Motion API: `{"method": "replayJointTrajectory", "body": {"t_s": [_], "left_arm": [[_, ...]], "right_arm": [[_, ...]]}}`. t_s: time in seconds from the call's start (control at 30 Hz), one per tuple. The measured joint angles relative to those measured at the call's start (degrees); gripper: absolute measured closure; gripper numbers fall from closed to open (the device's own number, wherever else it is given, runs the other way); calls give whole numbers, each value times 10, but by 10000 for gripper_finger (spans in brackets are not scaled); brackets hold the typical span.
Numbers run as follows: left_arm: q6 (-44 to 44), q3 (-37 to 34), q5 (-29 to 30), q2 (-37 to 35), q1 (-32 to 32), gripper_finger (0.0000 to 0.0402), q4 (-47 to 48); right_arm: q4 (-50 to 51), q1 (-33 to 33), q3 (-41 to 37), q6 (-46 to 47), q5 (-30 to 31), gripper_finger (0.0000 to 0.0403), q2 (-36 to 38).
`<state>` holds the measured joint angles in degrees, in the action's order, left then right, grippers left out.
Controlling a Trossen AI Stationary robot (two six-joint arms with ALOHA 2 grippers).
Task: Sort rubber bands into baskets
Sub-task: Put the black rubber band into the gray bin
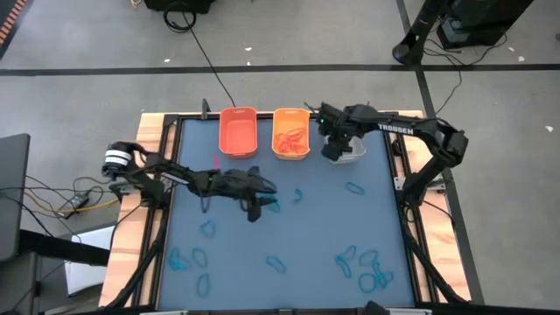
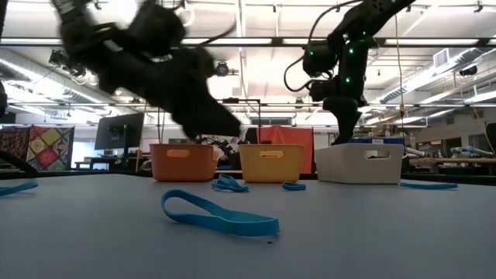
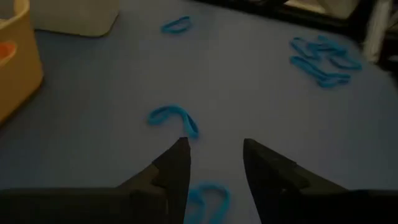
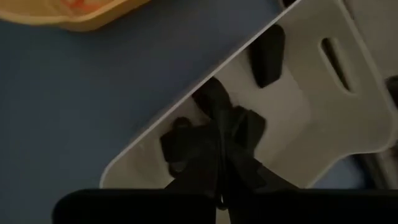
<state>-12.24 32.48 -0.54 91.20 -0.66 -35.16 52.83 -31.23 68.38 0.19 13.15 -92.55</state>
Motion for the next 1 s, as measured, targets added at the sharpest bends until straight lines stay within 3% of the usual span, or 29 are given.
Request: {"method": "replayJointTrajectory", "body": {"t_s": [0.27,0.53,1.0], "left_arm": [[-48,-125,33,-47,-1,250,-122],[-50,-128,57,-47,-1,250,-122],[-55,-127,63,-47,-1,250,-130]], "right_arm": [[-2,-42,0,-15,-9,372,0],[31,-61,0,-17,-7,370,0],[43,-65,0,-14,-23,174,-1]]}}
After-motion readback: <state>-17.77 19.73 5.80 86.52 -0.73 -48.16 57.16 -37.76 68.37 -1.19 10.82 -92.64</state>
